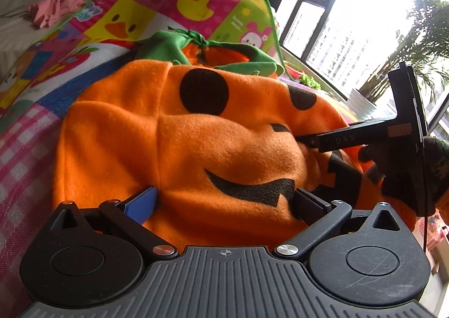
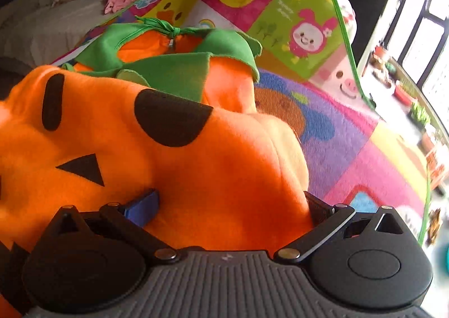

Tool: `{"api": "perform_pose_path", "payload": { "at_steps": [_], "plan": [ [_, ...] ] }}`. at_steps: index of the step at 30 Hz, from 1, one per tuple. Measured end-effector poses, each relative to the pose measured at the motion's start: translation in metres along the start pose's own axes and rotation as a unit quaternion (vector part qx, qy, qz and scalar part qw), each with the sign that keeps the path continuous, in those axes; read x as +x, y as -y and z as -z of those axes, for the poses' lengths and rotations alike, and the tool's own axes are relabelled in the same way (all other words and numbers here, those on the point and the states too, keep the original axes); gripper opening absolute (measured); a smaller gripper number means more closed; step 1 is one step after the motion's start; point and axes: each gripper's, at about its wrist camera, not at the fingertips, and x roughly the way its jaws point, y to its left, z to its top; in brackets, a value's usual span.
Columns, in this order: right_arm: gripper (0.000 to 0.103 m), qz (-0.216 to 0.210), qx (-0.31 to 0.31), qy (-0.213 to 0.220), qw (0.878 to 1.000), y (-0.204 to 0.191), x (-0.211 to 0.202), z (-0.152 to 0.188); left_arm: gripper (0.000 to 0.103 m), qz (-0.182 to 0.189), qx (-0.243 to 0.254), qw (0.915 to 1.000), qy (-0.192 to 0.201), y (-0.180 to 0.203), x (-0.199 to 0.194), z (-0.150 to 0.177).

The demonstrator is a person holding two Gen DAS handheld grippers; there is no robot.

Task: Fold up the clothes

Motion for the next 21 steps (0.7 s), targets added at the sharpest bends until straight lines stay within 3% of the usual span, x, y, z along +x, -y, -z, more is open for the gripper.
{"api": "perform_pose_path", "payload": {
  "at_steps": [7,11,14,17,21],
  "plan": [
    [0.103,-0.016,-0.018,-0.018,1.0,-0.007,-0.012,0.012,0.103,0.018,-0.027,0.9995,0.001,-0.009,-0.003,-0.002],
    [0.103,-0.021,-0.047,-0.029,0.998,-0.013,-0.021,0.011,0.103,0.022,-0.017,0.9996,0.001,-0.009,-0.003,-0.001],
    [0.103,0.005,-0.066,0.037,0.997,-0.02,-0.042,0.005,0.103,0.013,0.005,0.9999,0.0,-0.004,-0.002,0.001],
    [0.103,-0.002,-0.081,0.087,0.993,-0.029,-0.057,-0.008,0.103,0.003,0.016,0.9999,-0.001,0.0,-0.001,0.001],
    [0.103,-0.032,-0.119,0.08,0.989,-0.049,-0.039,-0.024,0.103,0.004,0.008,0.9999,-0.006,-0.004,-0.002,-0.002]
  ]
}}
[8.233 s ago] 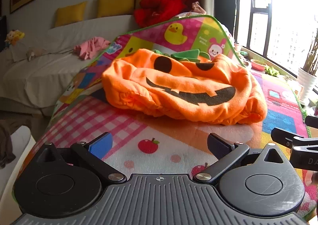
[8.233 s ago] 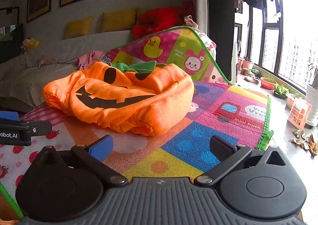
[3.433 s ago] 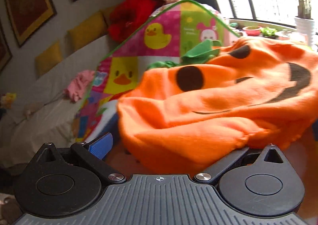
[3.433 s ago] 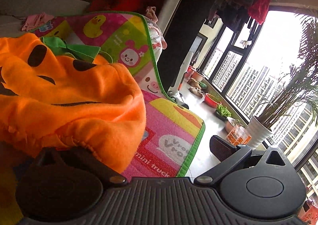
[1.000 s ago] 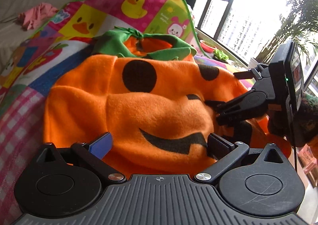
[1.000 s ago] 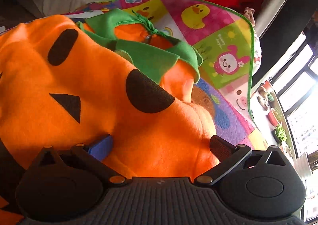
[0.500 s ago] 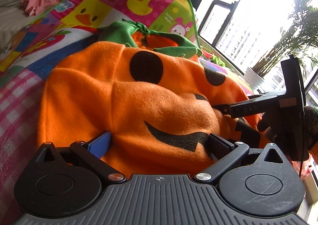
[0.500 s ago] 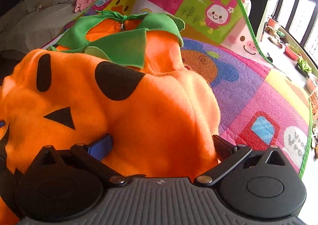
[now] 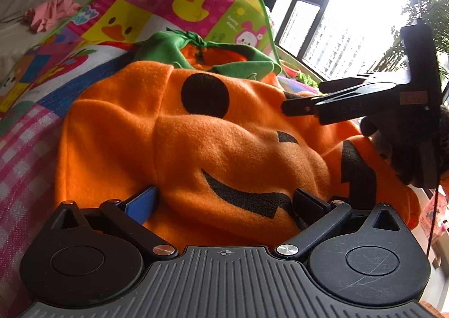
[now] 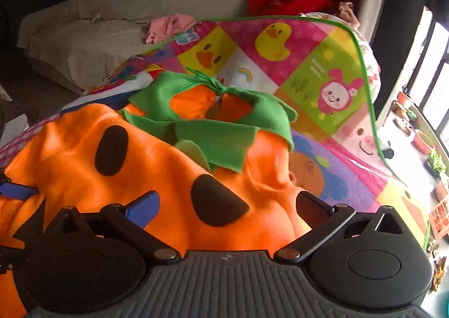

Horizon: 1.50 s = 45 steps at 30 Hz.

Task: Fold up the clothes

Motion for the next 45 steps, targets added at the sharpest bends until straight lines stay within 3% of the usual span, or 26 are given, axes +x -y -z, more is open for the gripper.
{"api": "perform_pose_path", "payload": {
  "at_steps": [5,8,13,16,18,21,25,27,30,31,33,37,40,44,45],
  "plan": [
    [0.103,-0.004,-0.042,-0.017,0.999,-0.017,0.039,-0.003,0.103,-0.002,-0.003,0.9998,-0.02,-0.001,-0.005,-0.012],
    [0.103,0.014,-0.045,-0.021,0.999,-0.015,0.055,0.003,0.103,-0.001,0.009,0.9999,-0.005,0.005,-0.015,-0.032],
    [0.103,-0.002,-0.014,-0.008,1.0,0.0,0.066,0.005,0.103,-0.009,0.014,0.9997,0.019,0.011,-0.006,-0.082],
    [0.103,-0.056,0.047,-0.047,0.996,0.019,0.072,0.006,0.103,-0.017,-0.003,0.9998,-0.001,0.01,0.019,-0.102],
    [0.103,-0.098,0.032,-0.08,0.991,0.027,0.066,0.004,0.103,-0.007,-0.017,0.9991,-0.038,0.008,0.038,-0.102],
    [0.103,-0.126,0.04,-0.072,0.989,0.047,0.039,-0.003,0.103,0.013,0.004,0.9975,-0.069,0.008,0.053,-0.095],
    [0.103,-0.065,0.023,0.06,0.996,0.067,-0.009,-0.035,0.103,0.012,0.019,0.995,-0.098,0.008,0.071,-0.083],
    [0.103,-0.052,0.009,0.08,0.995,0.067,-0.006,-0.057,0.103,0.006,0.023,0.9944,-0.103,0.008,0.077,-0.079],
    [0.101,-0.081,-0.009,0.054,0.995,0.056,0.023,-0.082,0.103,0.005,0.024,0.9946,-0.101,0.007,0.077,-0.078],
    [0.098,-0.089,-0.021,0.041,0.995,0.048,0.036,-0.085,0.103,0.005,0.024,0.9946,-0.101,0.007,0.077,-0.078],
    [0.075,-0.102,-0.048,0.016,0.994,0.03,0.062,-0.087,0.103,0.005,0.021,0.995,-0.098,0.007,0.076,-0.077],
    [0.068,-0.104,-0.103,-0.025,0.989,-0.005,0.101,-0.072,0.103,0.011,0.02,0.9948,-0.099,0.005,0.074,-0.077],
    [0.066,-0.064,-0.15,-0.016,0.986,-0.015,0.115,-0.066,0.103,0.026,0.019,0.9945,-0.1,0.003,0.071,-0.076],
    [0.066,0.025,-0.187,0.009,0.982,-0.014,0.136,-0.071,0.103,0.034,0.032,0.9942,-0.097,0.008,0.064,-0.071],
    [0.069,0.035,-0.187,0.01,0.982,-0.011,0.141,-0.074,0.103,0.034,0.035,0.9942,-0.096,0.01,0.061,-0.07]
  ]
}}
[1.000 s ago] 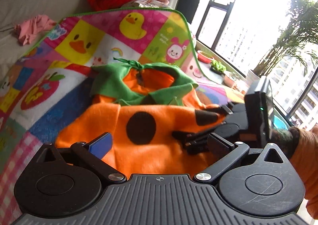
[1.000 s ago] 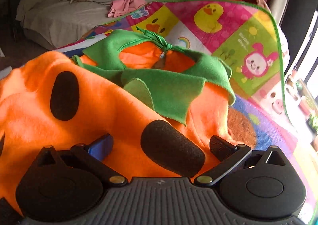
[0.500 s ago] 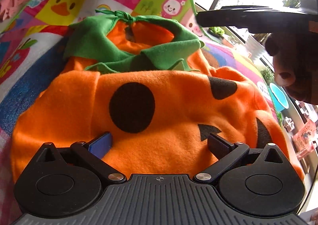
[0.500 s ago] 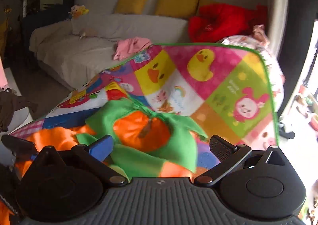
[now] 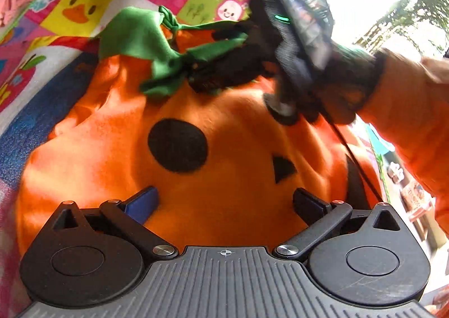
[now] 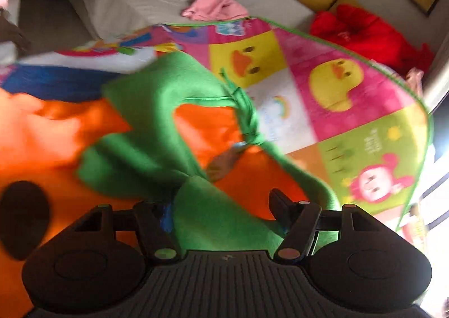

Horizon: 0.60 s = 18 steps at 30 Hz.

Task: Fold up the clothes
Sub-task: 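Grasp the green felt collar with the right gripper and lift it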

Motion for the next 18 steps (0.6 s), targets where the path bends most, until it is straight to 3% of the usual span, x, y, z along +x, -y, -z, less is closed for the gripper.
{"api": "perform_pose_path", "payload": {
  "at_steps": [3,7,10,13,17,18],
  "plan": [
    [0.07,0.03,-0.004,0.001,1.0,0.007,0.006,-0.005,0.103,0.002,0.006,1.0,-0.003,0.001,-0.006,0.008],
    [0.066,-0.052,0.103,0.026,0.993,0.034,-0.025,-0.014,0.103,0.014,0.01,0.9998,-0.01,0.0,-0.015,0.021],
    [0.066,-0.132,0.179,0.062,0.973,0.052,-0.05,-0.024,0.103,0.027,0.015,0.9995,-0.006,-0.001,-0.021,0.025],
    [0.066,-0.159,0.182,0.069,0.968,0.045,-0.046,-0.036,0.103,0.028,0.002,0.9996,-0.001,-0.005,-0.022,0.025],
    [0.064,-0.188,0.147,0.011,0.971,0.012,-0.003,-0.052,0.103,0.03,-0.011,0.9994,0.016,-0.006,-0.032,0.021],
    [0.047,-0.198,0.143,-0.004,0.97,0.005,0.006,-0.055,0.103,0.032,-0.011,0.9992,0.022,-0.007,-0.034,0.019]
  ]
}}
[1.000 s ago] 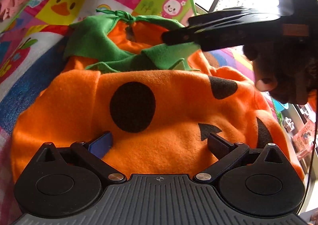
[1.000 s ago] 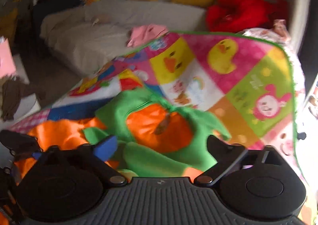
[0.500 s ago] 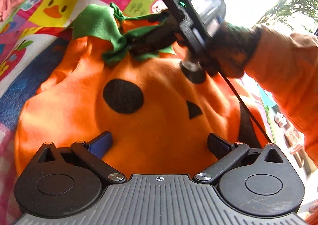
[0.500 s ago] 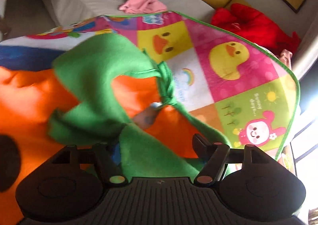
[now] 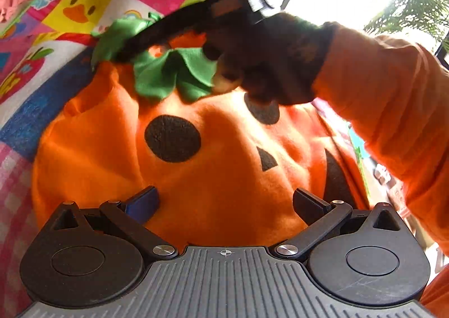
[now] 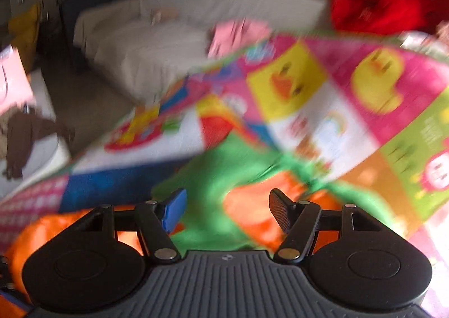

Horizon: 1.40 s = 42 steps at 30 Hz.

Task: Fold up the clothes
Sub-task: 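Grasp the green felt collar with the right gripper and lift it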

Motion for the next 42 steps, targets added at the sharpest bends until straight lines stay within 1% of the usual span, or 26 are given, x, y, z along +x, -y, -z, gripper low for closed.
{"api": "perform_pose_path", "payload": {
  "at_steps": [1,2,4,5,7,9,11,13,14,16,18,19,21,23,25,28,29,30,31,32,33,34,36,38,40,42],
  "plan": [
    [0.037,0.001,0.004,0.003,1.0,-0.002,0.003,-0.006,0.103,0.002,-0.001,1.0,0.006,-0.001,-0.002,-0.001],
    [0.033,0.006,0.008,0.013,1.0,-0.003,0.003,-0.013,0.103,0.002,-0.003,0.9999,0.01,-0.003,-0.003,-0.003],
    [0.032,0.016,0.018,0.034,0.999,-0.005,0.003,-0.027,0.103,-0.005,-0.012,0.9999,0.011,-0.005,-0.003,-0.004],
    [0.031,0.041,0.02,0.053,0.998,-0.003,0.002,-0.035,0.103,-0.008,-0.017,0.9998,0.007,-0.007,-0.002,-0.004],
    [0.031,0.103,0.014,0.092,0.99,0.004,-0.002,-0.051,0.103,-0.011,-0.026,0.9996,-0.001,-0.009,0.0,-0.002],
    [0.031,0.108,0.008,0.081,0.991,0.012,-0.002,-0.058,0.103,-0.014,-0.025,0.9996,-0.006,-0.011,0.0,0.0],
    [0.032,0.095,0.014,0.07,0.993,0.018,-0.011,-0.054,0.103,-0.014,-0.019,0.9997,-0.002,-0.012,-0.006,-0.001],
    [0.037,0.096,0.008,0.081,0.992,0.026,-0.033,-0.043,0.103,-0.021,-0.019,0.9995,0.014,-0.012,-0.014,-0.007],
    [0.042,0.102,0.007,0.087,0.991,0.031,-0.045,-0.037,0.103,-0.029,-0.019,0.9991,0.025,-0.013,-0.019,-0.011],
    [0.043,0.107,0.024,0.088,0.99,0.044,-0.065,-0.019,0.103,-0.038,-0.027,0.9976,0.05,-0.016,-0.027,-0.024],
    [0.045,0.12,0.022,0.075,0.99,0.051,-0.081,0.003,0.103,-0.038,-0.04,0.9958,0.073,-0.019,-0.035,-0.035],
    [0.047,0.123,0.009,0.066,0.99,0.051,-0.089,0.016,0.103,-0.04,-0.043,0.9952,0.078,-0.019,-0.036,-0.039],
    [0.059,0.121,-0.031,0.047,0.991,0.045,-0.102,0.045,0.103,-0.049,-0.044,0.9946,0.081,-0.018,-0.033,-0.046],
    [0.064,0.122,-0.075,0.023,0.989,0.037,-0.106,0.073,0.103,-0.062,-0.038,0.9942,0.08,-0.015,-0.024,-0.054],
    [0.064,0.167,-0.107,-0.006,0.98,0.034,-0.097,0.096,0.103,-0.073,-0.031,0.9934,0.083,-0.013,-0.011,-0.066],
    [0.064,0.249,-0.118,-0.024,0.961,0.045,-0.079,0.112,0.103,-0.101,-0.042,0.9904,0.084,-0.017,0.009,-0.082],
    [0.064,0.248,-0.094,-0.015,0.964,0.052,-0.081,0.112,0.103,-0.108,-0.054,0.9897,0.078,-0.021,0.016,-0.083],
    [0.064,0.235,-0.058,-0.001,0.97,0.061,-0.086,0.109,0.103,-0.113,-0.068,0.9889,0.069,-0.027,0.023,-0.084],
    [0.064,0.211,-0.018,0.022,0.977,0.07,-0.094,0.105,0.103,-0.117,-0.081,0.9879,0.061,-0.032,0.03,-0.084],
    [0.064,0.191,0.013,0.046,0.98,0.075,-0.102,0.098,0.103,-0.12,-0.086,0.9878,0.051,-0.034,0.037,-0.083],
    [0.064,0.175,0.038,0.07,0.981,0.079,-0.109,0.092,0.103,-0.121,-0.087,0.9881,0.04,-0.036,0.044,-0.081],
    [0.064,0.169,0.048,0.088,0.981,0.08,-0.111,0.085,0.103,-0.122,-0.088,0.9883,0.028,-0.038,0.052,-0.079],
    [0.064,0.168,0.047,0.11,0.979,0.079,-0.106,0.071,0.103,-0.125,-0.089,0.988,0.015,-0.039,0.061,-0.076],
    [0.064,0.164,0.035,0.107,0.98,0.076,-0.088,0.057,0.103,-0.126,-0.09,0.988,0.006,-0.041,0.067,-0.073],
    [0.061,0.166,0.023,0.088,0.982,0.075,-0.062,0.045,0.103,-0.12,-0.091,0.9886,0.003,-0.044,0.067,-0.072],
    [0.055,0.179,0.015,0.066,0.982,0.077,-0.035,0.038,0.103,-0.113,-0.096,0.9889,0.003,-0.047,0.066,-0.073]
  ]
}}
